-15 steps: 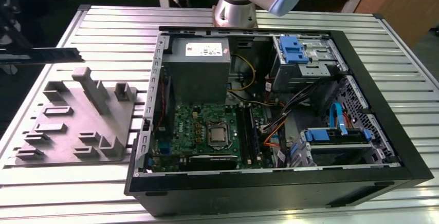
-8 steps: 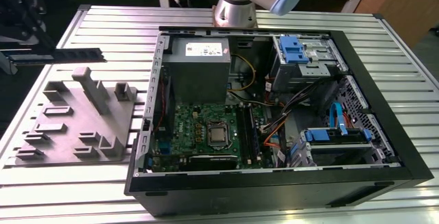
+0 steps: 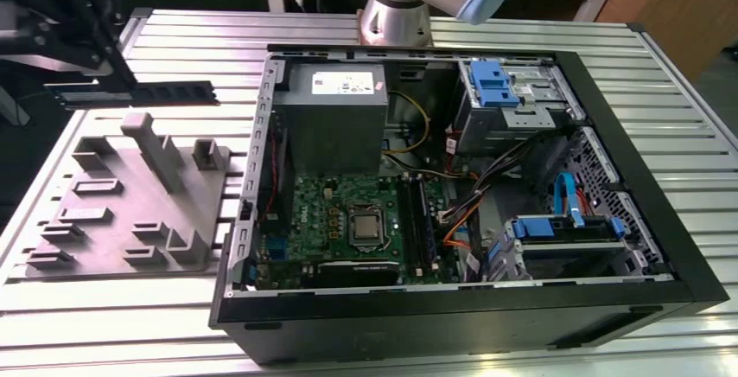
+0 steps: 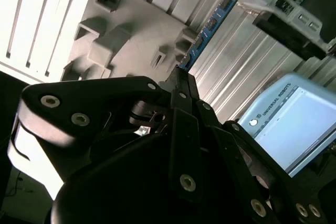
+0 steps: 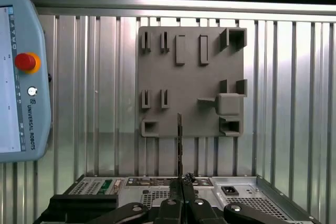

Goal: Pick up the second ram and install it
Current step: 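Pick up the second ram and move it above second insertion slot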

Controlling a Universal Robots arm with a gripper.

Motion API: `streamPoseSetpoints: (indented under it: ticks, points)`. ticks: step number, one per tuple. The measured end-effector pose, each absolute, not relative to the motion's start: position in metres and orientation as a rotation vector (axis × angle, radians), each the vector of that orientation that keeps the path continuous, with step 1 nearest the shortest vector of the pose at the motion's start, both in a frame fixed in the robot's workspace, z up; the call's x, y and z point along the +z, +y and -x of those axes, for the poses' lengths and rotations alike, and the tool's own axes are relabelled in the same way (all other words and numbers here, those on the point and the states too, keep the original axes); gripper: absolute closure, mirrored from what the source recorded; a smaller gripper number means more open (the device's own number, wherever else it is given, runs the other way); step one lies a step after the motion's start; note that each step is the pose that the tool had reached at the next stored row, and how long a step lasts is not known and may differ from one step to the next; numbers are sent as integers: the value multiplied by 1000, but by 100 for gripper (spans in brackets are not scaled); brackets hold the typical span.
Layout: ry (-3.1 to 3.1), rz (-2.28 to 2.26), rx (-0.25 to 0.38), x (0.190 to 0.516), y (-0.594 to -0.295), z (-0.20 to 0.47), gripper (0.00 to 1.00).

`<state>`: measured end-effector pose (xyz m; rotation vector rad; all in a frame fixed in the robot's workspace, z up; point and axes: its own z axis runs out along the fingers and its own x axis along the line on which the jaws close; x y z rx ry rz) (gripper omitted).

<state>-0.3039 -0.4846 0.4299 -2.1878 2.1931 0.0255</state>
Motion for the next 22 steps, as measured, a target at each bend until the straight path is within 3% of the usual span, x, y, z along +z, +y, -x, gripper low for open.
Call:
streamPoseSetpoints:
  ticks: [22]
  points:
    - [2203,2196,46,429,-485,204,89]
